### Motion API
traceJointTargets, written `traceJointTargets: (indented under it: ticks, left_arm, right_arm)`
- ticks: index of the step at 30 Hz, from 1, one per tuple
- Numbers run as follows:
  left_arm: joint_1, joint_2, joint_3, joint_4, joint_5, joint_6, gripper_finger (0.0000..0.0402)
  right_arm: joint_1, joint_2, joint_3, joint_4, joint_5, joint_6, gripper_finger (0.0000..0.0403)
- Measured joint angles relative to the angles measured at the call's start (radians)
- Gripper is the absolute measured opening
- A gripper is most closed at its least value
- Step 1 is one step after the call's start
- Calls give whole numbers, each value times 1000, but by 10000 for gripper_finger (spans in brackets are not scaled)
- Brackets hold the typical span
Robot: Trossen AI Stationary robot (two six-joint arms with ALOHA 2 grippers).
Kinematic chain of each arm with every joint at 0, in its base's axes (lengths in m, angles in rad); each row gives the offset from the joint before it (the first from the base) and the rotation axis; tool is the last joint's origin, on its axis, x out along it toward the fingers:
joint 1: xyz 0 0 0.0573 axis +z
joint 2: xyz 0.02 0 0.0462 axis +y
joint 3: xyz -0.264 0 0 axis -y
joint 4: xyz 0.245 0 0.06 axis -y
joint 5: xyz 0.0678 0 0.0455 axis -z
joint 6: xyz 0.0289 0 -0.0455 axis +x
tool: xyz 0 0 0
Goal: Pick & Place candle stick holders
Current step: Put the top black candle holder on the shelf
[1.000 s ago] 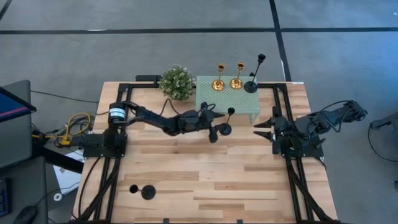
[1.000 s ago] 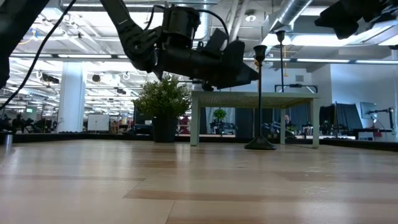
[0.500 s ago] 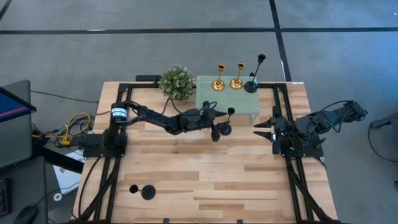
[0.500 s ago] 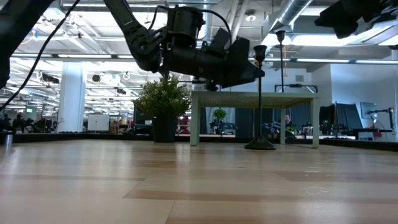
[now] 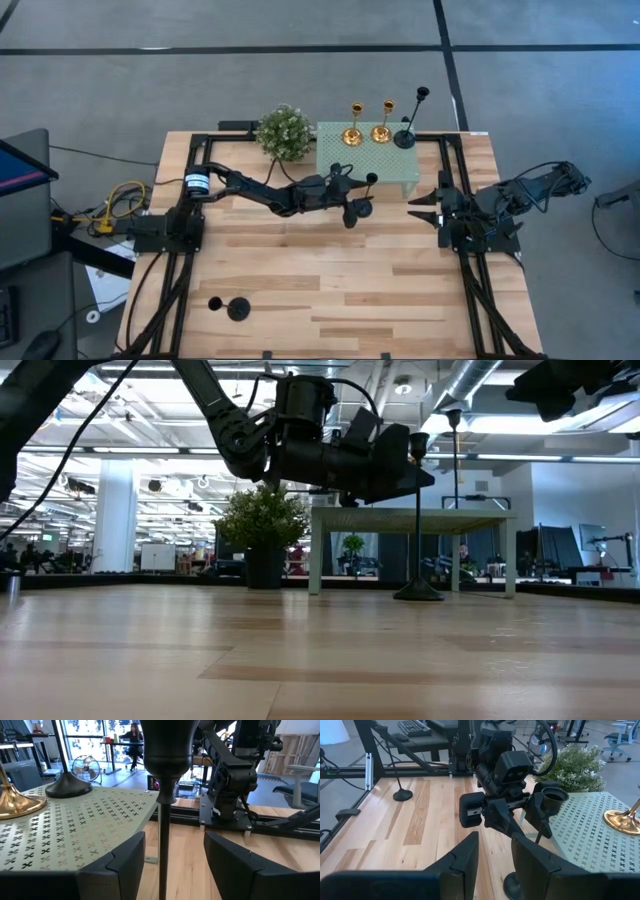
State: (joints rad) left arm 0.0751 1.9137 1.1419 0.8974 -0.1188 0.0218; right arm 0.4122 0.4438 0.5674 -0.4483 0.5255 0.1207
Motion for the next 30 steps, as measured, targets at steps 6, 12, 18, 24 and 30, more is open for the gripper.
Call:
traceJointTargets:
  ticks: [6, 12, 18, 24, 30]
  left_arm:
    - [0, 0, 0, 0, -5, -1, 177]
    - [0, 0, 0, 0, -9, -2, 101]
    - [0, 0, -1, -1, -11, -1, 27]
    - [-10, 1, -2, -7, -10, 4, 17]
    - [-57, -69, -4, -162, -19, 53, 12]
  right_arm:
    - [0, 0, 0, 0, 0, 0, 107]
    - [0, 0, 0, 0, 0, 0, 107]
    - [0, 0, 0, 0, 0, 0, 107]
    - [0, 0, 0, -3, 0, 0, 107]
    - [0, 0, 0, -9, 0, 1, 107]
